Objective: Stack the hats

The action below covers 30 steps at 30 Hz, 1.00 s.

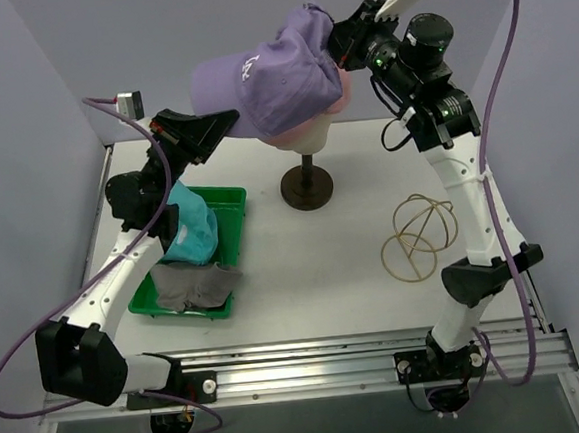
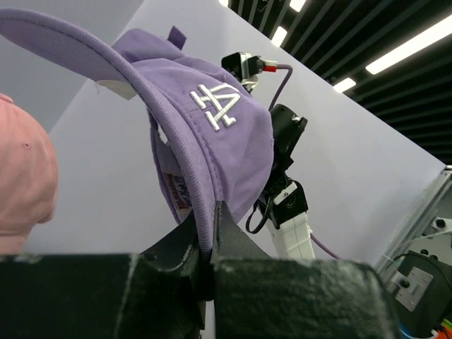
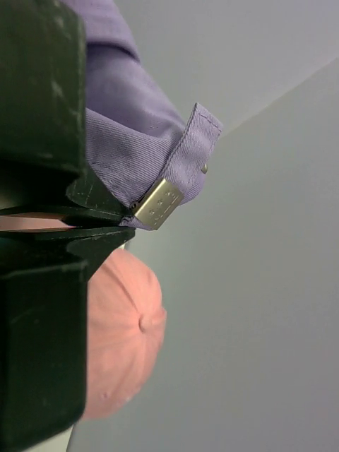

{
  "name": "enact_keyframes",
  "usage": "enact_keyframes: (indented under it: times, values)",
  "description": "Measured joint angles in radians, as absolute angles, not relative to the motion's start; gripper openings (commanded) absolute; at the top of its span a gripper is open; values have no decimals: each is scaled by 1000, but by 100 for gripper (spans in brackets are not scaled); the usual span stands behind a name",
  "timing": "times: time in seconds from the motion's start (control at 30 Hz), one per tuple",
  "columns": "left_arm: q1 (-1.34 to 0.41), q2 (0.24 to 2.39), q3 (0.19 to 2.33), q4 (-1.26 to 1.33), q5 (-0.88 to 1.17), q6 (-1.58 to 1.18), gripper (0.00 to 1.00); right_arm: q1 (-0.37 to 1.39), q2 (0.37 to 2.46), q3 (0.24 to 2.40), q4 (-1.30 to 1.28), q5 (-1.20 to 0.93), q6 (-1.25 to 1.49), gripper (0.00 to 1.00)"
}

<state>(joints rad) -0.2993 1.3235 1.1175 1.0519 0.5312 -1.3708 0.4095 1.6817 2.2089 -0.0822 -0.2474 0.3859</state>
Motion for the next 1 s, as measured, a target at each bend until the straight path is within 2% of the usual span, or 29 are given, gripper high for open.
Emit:
enact_keyframes:
  times: [0.13, 0.23, 0.5, 0.57, 0.63, 1.0]
  values:
    - [-364, 1400, 1183, 1019, 437, -1297, 8, 342, 1809, 2313, -151, -274, 357, 0]
    - [-389, 1464, 1183, 1075, 374, -1294, 27, 312, 1845, 2288, -160, -293, 354, 0]
    - [-393, 1665, 1259, 1159, 374, -1300, 41, 250, 1882, 2287, -123, -377, 369, 0]
    - [-391, 1668, 1259, 1164, 390, -1292, 52, 240, 1882, 2292, -99, -400, 370, 0]
    - [-386, 1668, 1260, 1177, 407, -1285, 57, 237, 1881, 2293, -78, -418, 370, 0]
    - [-371, 1672, 1297, 1172, 444, -1248, 63, 175, 1892, 2369, -24, -517, 430, 0]
